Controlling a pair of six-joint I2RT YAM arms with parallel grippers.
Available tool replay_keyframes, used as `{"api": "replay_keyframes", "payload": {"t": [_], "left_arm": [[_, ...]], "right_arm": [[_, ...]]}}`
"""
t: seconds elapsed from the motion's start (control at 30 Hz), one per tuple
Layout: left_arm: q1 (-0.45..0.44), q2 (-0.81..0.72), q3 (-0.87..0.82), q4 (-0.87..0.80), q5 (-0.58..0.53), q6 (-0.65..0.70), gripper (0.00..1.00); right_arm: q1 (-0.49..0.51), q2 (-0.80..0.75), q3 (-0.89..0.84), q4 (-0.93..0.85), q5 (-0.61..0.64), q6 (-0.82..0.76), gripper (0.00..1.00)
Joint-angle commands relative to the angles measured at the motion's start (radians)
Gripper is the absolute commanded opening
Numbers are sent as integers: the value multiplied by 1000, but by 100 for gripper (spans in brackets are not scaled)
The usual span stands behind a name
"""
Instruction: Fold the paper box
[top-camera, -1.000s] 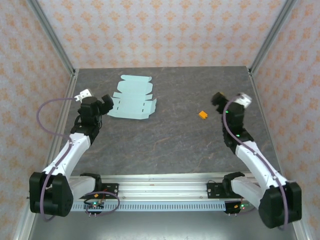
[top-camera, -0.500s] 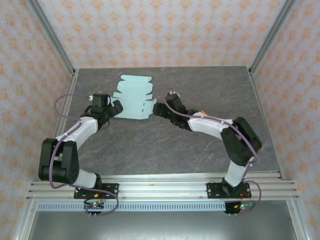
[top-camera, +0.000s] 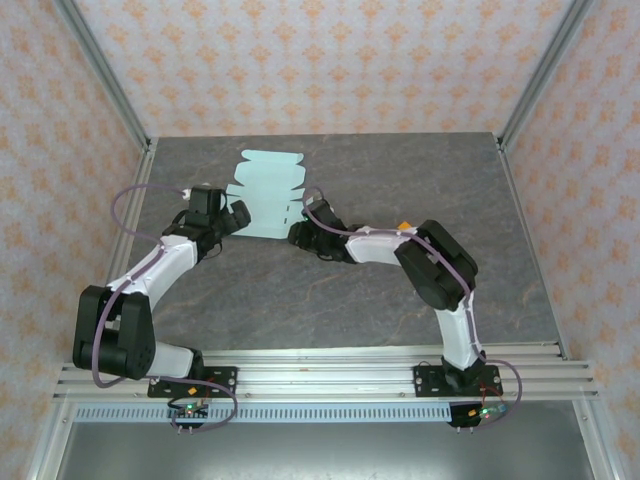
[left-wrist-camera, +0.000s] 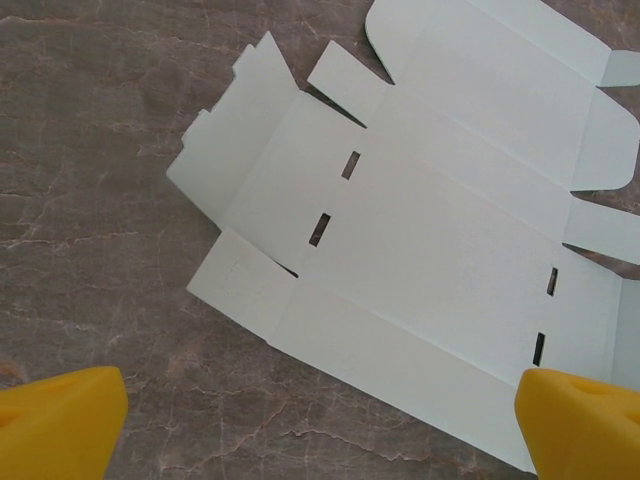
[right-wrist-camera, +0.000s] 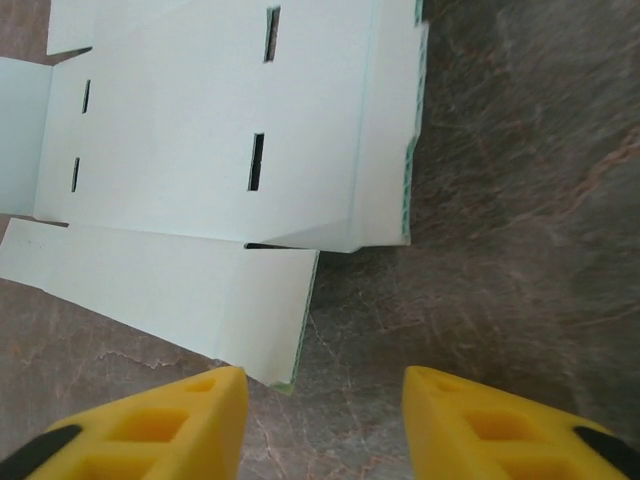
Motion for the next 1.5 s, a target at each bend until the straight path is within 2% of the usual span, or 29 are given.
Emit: {"api": "replay_keyframes", "payload": {"t": [0.0,0.37,0.47,0.6,0.73,0.87,1.0,1.1,1.2,1.47], "left_arm": [[-8,-24,20,-38,-28,23,100],[-12,-16,19,-41,-29,26,100],[-13,-20,20,-43,-28,26,100],[-21,-35,22,-47,-31,24,100],[-37,-71,15,-11,-16,49,100],[-59,-116,11,75,33,88,100],[-97,-144,23,191,92,155,99],[-132,-149,54,250,144,250,98],[-169,-144,111,246,209,396,96],[-266,-119,352,-79,425,835,91]], "right_arm": [[1,32,36,59,-11,65,40],[2,87,101,76,39,65,19],[0,87,114,52,86,25,14],[-14,59,108,26,84,-51,7],[-45,-49,59,-13,28,-257,2],[-101,-203,10,-145,-33,-526,0],[-181,-337,-2,-311,-200,-798,0],[-217,-414,27,-467,-312,-999,0],[-243,-473,62,-573,-372,-1134,0],[-299,-519,206,-761,-467,-1297,0]]}}
